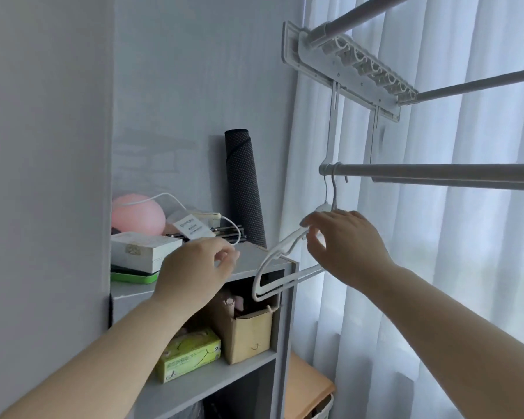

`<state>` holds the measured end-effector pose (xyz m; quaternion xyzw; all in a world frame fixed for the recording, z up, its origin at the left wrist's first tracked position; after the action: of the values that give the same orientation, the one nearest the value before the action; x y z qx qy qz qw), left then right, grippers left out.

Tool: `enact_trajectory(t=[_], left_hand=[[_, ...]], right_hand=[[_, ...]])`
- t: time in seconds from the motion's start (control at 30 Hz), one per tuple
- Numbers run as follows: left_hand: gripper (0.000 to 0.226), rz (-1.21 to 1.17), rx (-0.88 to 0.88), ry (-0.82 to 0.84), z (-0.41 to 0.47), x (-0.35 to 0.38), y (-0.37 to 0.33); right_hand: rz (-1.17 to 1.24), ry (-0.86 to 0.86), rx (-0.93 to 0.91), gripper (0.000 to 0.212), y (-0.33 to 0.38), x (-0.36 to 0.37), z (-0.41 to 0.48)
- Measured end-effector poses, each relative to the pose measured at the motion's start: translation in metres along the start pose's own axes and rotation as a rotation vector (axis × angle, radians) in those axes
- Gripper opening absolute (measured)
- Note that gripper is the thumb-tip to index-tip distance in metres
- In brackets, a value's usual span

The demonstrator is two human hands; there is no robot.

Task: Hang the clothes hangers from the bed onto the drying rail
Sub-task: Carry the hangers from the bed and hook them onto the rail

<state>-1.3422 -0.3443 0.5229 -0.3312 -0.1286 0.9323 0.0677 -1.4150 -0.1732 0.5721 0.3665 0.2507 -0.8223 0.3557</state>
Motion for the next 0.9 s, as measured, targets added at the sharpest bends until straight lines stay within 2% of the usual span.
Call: enact_trajectory(t=[0.2, 0.5, 0.7, 0.77, 0.9], left_hand=[[0.015, 0.121, -0.315, 0.153, -0.121, -0.099, 0.072], [0.033, 0.27, -1.001, 0.203, -0.433, -0.293, 0.12], [0.034, 0.35, -1.526, 0.009, -0.635, -0.389, 0.101], [0.037, 0.366, -1.664, -0.068, -0.688, -0.413, 0.086], [0.028, 0.315, -1.892, -0.193, -0.783, -0.448, 0.063]], right_hand=[[0.171, 0.354, -0.193, 0.027, 0.13, 0.023, -0.002], [0.478, 0.623, -0.593, 0.024, 0.408, 0.05, -0.08], [0.587, 0.811, -0.936, 0.02, 0.602, 0.06, -0.18], [0.61, 0.878, -1.013, 0.009, 0.659, 0.057, -0.21], [0.625, 0.994, -1.212, 0.014, 0.766, 0.055, -0.267]])
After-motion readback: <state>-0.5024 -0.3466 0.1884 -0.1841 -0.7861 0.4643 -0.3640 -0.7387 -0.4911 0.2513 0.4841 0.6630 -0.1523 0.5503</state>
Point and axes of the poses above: each hand's wrist, its own z-axis towards the middle knuckle, its own x-axis out of the palm, y = z × x, the point moved 4 cm from there along z, towards the middle knuckle, and after that the axes turned 10 degrees about y, right-handed, at the moved point
